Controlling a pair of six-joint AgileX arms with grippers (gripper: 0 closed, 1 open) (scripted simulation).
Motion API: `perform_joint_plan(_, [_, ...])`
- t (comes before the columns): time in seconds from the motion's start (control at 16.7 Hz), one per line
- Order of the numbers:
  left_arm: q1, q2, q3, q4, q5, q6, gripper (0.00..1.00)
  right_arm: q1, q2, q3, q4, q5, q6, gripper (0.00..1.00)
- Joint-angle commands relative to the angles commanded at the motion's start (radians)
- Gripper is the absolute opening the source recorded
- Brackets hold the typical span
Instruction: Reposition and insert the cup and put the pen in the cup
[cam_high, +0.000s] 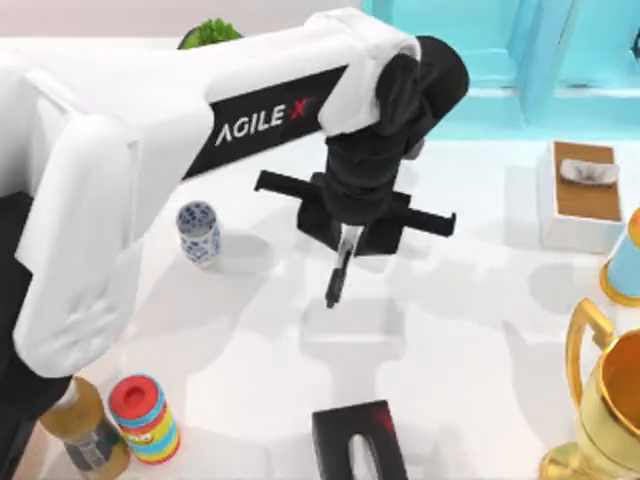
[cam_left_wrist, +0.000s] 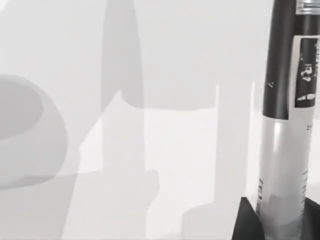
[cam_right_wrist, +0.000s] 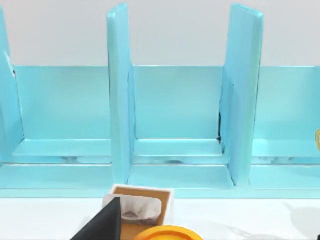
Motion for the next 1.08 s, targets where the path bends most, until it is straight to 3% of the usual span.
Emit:
perform_joint_plan(0.3, [-0.073, -0.192, -0.125, -0.07, 0.0, -0.074, 0.0, 0.0, 0.0, 0.0, 0.0, 0.0, 0.0, 1.0])
perform_joint_plan(0.72, [-0.073, -0.208, -0.141, -0.065, -0.003, -0.072, 0.0, 0.0, 0.0, 0.0, 0.0, 0.0, 0.0, 1.0])
perform_joint_plan(1.08, [-0.028, -0.292, -0.329, 0.209, -0.031, 0.035, 0.0, 0.0, 0.0, 0.0, 0.0, 0.0, 0.0, 1.0])
